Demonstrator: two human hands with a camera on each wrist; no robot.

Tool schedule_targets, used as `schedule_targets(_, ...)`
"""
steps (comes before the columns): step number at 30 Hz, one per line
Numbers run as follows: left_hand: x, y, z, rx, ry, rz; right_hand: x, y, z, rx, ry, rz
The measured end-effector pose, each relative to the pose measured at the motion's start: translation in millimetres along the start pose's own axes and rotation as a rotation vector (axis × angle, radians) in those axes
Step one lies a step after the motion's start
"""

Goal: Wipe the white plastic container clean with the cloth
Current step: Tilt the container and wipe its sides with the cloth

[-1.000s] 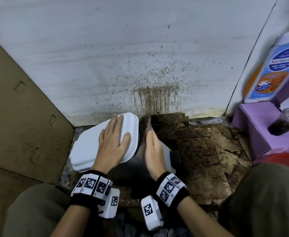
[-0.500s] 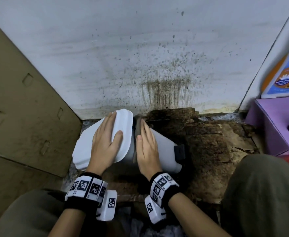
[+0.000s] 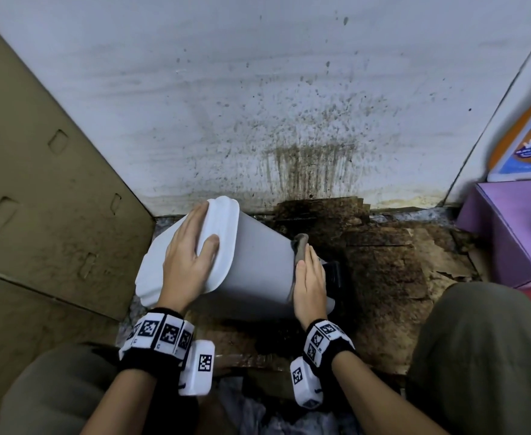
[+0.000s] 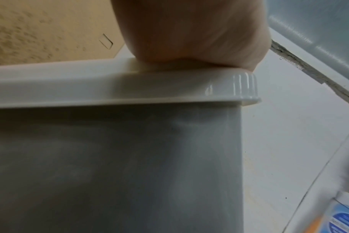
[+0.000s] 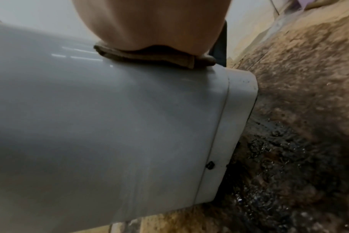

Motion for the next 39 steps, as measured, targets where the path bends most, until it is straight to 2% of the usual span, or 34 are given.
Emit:
schedule_targets(3, -1.3, -3.0, -1.5, -0.007, -0.008, 0.019, 6.5, 12.7, -1.9, -0.016, -0.039, 0.015)
schedule_targets(6, -1.6, -5.5, -2.3, -0.025, -0.014, 0.044, 17.1, 37.2, -5.3, -0.056, -0.016, 0.080)
schedule_targets(11, 2.5, -10.5, -3.7, -0.004, -0.002, 0.084, 31.6, 97.2, -14.4, -0.171, 0.121, 0.161)
schedule_targets(15, 6.4, -10.6, -2.6, 0.018, 0.003, 0.107, 30.9, 120.1, -15.3, -0.166, 0.228, 0.237)
schedule_targets(19, 11.2, -15.8, -3.4, 0.035, 0.007, 0.116, 21.5, 113.2, -13.5, -0.285, 0.185, 0.093)
schedule_targets(23, 12.3, -16.9, -0.5, 0.026, -0.007, 0.118, 18.1, 92.8, -2.9, -0.294, 0.203, 0.045)
schedule_targets(27, 10.9, -13.2, 2.6, 0.019, -0.010, 0.108, 10.1, 58.5, 6.8, -0.203, 0.213, 0.052)
schedule_targets(32, 15.3, -19.9, -1.2, 0.034, -0.013, 0.130, -6.7, 8.0, 11.7, -0.033, 0.097, 0.037)
schedule_targets(35, 24.2, -28.5, -4.4, 0.063, 0.002, 0.180, -11.4, 4.7, 9.4, -0.007, 0.034, 0.074)
schedule_targets(39, 24.8, -28.3, -1.8, 0.035, 0.001, 0.194, -3.9, 21.2, 5.8, -0.012, -0.019, 0.136)
Point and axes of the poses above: each hand's wrist, its own z-axis towards the middle knuckle, its own x-axis out of the palm, y = z × x, the point moved 4 cm from there along z, towards the middle knuckle, and after that the axes turned 5 degrees about -y, right-handed, at the moved point
